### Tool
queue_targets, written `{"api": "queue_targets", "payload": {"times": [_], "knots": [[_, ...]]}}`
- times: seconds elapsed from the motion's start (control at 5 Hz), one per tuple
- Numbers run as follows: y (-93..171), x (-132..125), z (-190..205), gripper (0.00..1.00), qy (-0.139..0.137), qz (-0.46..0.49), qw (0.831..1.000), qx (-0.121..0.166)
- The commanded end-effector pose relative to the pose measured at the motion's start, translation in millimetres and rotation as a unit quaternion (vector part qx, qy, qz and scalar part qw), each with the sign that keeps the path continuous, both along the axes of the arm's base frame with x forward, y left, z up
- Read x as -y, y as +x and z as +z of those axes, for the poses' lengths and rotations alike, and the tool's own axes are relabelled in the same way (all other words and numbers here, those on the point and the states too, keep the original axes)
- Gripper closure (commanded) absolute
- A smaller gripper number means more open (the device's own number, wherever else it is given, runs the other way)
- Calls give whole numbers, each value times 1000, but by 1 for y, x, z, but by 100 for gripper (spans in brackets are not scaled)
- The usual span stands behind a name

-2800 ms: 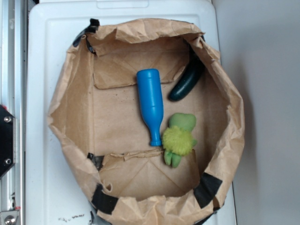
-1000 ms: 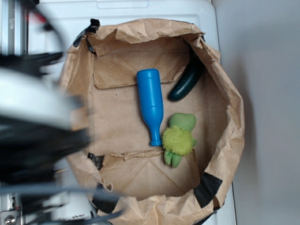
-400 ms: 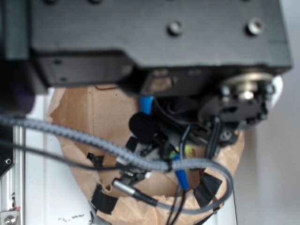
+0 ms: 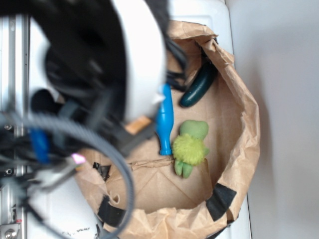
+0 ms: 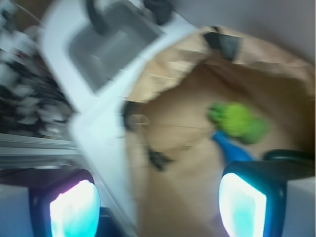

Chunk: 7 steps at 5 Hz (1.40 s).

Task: Grab the blue bottle.

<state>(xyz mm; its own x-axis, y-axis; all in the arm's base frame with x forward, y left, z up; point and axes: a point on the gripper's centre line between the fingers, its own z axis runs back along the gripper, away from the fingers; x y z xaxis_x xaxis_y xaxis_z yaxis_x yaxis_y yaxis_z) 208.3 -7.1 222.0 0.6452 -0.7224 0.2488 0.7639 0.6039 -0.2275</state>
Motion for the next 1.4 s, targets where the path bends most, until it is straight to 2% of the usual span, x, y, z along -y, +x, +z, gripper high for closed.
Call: {"api": "queue_targets", "payload": {"times": [0.0, 0.2, 0.4, 0.6, 0.8, 1.0, 1.2], "knots": [[-3, 7, 18, 0, -1, 3, 1000, 29], [-3, 7, 18, 0, -1, 3, 1000, 29], [28, 6, -11, 0, 27, 29, 999, 33], [40, 7, -27, 0, 48, 32, 998, 40], [46, 14, -52, 0, 82, 15, 995, 62], [51, 15, -75, 0, 98, -12, 991, 88], [59, 4, -96, 0, 82, -51, 994, 60]]}}
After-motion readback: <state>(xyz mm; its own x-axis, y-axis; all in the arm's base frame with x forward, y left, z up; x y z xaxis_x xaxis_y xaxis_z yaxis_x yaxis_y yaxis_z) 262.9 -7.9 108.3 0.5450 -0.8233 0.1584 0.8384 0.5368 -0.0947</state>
